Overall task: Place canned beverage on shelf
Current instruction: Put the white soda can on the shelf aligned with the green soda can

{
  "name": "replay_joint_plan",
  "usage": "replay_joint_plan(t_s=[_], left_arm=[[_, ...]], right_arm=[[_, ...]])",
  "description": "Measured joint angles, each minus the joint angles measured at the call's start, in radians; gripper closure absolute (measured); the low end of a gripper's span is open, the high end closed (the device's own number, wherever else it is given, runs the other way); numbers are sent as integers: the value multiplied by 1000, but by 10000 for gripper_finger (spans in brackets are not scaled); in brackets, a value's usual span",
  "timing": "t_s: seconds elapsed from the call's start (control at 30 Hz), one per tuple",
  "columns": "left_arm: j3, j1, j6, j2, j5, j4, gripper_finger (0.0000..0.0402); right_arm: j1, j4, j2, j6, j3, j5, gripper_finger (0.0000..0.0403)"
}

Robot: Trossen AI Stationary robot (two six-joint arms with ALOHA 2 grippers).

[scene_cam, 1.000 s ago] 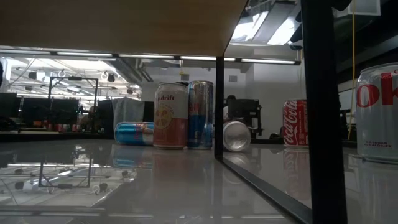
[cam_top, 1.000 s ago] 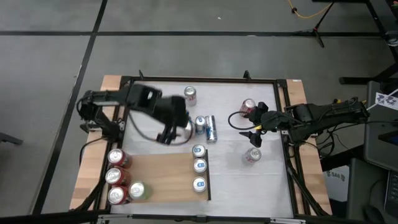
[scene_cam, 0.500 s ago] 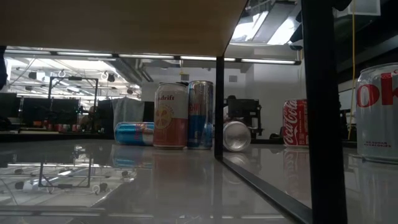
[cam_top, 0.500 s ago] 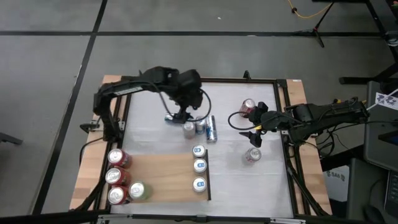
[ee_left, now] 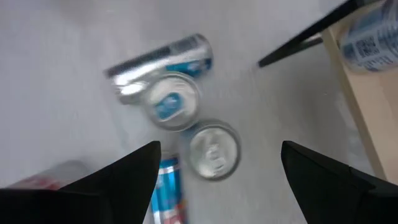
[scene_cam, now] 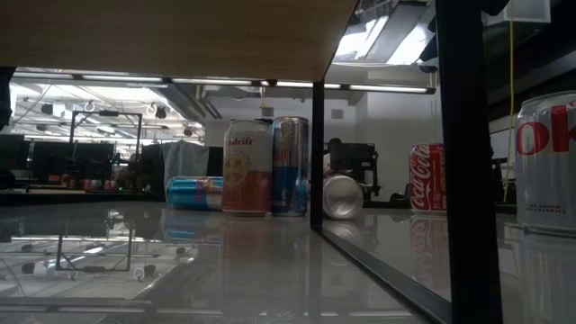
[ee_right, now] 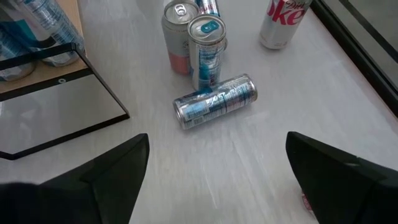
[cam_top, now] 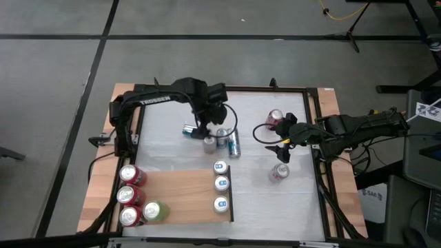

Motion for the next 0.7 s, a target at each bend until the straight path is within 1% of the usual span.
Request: replay_joint_plan(t_s=[0.07,0.23,0.33,0.53,0.7], left_arm=[[-53,-5,1,-1,18,24,79],[-185,-19,4,-1,-14,101,79],[-232,-27,4,-1,-19,147,79],[-251,-47,2,-2,-110,186,79],[-251,-62,1,-2,-114,200,79]], right_arm=[[0,0,0,1,0,0,35],[0,0,0,2,0,1,35],[0,0,0,2,0,1,35],[0,0,0,2,0,2,35],[0,0,0,2,0,2,35]])
